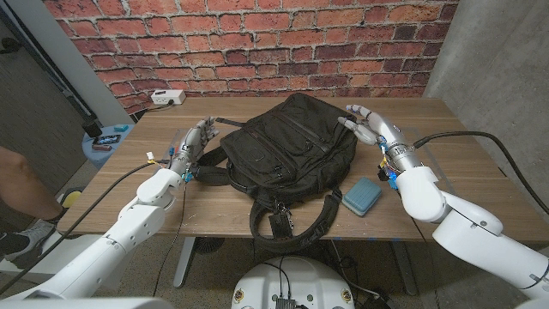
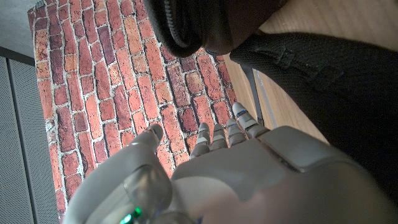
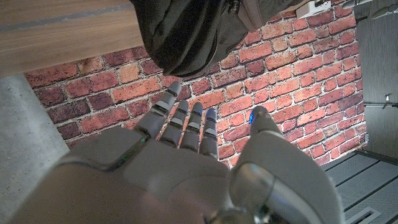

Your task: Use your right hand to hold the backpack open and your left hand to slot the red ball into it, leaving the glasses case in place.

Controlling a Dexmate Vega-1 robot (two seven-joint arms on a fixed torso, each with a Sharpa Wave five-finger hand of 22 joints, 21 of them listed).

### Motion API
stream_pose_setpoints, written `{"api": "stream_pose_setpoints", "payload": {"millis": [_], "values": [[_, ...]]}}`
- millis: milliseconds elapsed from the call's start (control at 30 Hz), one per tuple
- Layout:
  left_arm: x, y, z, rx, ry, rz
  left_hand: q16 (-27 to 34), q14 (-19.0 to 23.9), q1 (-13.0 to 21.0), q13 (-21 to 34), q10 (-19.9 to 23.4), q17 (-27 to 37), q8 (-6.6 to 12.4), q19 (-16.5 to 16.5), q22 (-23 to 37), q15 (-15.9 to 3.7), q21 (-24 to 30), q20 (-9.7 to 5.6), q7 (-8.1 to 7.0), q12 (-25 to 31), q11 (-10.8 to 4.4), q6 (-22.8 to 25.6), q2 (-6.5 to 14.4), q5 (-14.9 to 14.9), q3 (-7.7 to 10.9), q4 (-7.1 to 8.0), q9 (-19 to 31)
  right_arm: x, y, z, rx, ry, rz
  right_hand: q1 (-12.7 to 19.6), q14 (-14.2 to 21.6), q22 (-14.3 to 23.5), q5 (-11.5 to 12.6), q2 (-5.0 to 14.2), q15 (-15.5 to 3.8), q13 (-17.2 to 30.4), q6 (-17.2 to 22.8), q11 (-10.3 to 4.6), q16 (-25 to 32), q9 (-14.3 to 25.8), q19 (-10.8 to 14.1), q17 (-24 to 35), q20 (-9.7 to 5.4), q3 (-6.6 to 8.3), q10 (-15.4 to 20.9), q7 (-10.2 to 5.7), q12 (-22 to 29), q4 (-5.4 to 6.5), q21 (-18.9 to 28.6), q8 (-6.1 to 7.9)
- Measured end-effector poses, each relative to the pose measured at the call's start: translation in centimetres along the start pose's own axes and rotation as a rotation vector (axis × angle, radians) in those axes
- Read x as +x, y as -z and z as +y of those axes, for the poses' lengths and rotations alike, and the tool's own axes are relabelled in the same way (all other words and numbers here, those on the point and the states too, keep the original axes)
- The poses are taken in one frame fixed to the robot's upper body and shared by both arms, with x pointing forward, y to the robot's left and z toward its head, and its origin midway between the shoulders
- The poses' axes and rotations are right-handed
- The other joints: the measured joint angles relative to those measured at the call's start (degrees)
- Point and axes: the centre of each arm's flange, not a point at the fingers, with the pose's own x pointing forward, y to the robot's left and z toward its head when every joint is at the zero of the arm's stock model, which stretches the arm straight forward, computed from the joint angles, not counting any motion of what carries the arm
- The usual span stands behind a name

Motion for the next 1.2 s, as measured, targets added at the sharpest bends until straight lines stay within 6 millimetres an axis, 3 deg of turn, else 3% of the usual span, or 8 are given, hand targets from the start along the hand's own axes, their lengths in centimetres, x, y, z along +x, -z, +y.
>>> {"api": "stream_pose_setpoints", "payload": {"millis": [333,533,567,1200], "values": [[-0.4,-0.1,0.1,0.001,-0.006,-0.006,0.0,0.0,0.0,0.0,0.0,0.0,0.0,0.0,0.0,0.0,-0.21,0.0,0.0,0.0,0.0,0.0,0.0,0.0,0.0,0.0,0.0,-0.6,-0.8,0.4,-0.109,0.029,0.012,1.04,0.9,0.0,0.0,-0.45,-0.28,0.0,1.02,0.76,0.13,0.01,0.91,-0.26,-0.09,-0.01,1.37,0.61,0.44,-0.76,0.33,0.0],[-0.4,-0.2,0.1,0.002,-0.007,-0.014,0.0,0.0,0.0,0.0,0.0,0.0,0.0,0.0,0.0,0.0,-0.44,0.0,0.0,0.0,0.0,0.0,0.0,0.0,0.0,0.0,0.0,-1.0,-2.4,1.5,-0.074,0.006,-0.015,1.81,1.46,0.01,0.02,-0.76,-0.23,0.0,1.34,1.07,0.39,0.01,1.32,-0.53,-0.1,0.06,1.68,0.92,0.44,-0.83,0.33,0.0],[-0.7,-0.2,0.3,0.003,-0.01,-0.014,0.0,0.0,0.0,0.0,0.0,0.0,0.0,-0.01,-0.01,0.0,-0.44,0.0,0.0,0.0,0.0,0.0,0.0,0.0,0.09,-0.09,0.0,-1.0,-2.0,1.0,-0.152,0.032,0.004,1.81,1.51,0.0,0.2,-0.76,-0.28,0.0,1.42,1.07,0.39,0.01,1.32,-0.53,-0.1,0.06,1.68,0.87,0.44,-0.83,0.33,0.0],[-1.2,-0.4,0.9,0.005,-0.007,-0.036,0.0,0.0,0.0,0.0,0.0,0.0,0.0,-0.01,-0.01,0.0,-0.87,0.0,0.0,0.0,0.0,0.0,0.0,0.0,0.48,0.0,0.0,-2.2,-5.1,2.9,-0.339,0.051,0.017,3.48,3.79,0.01,0.21,-1.94,-0.29,0.42,3.39,2.17,0.85,0.02,3.48,-0.79,0.41,0.06,3.85,1.74,1.22,-1.31,0.33,0.45]]}}
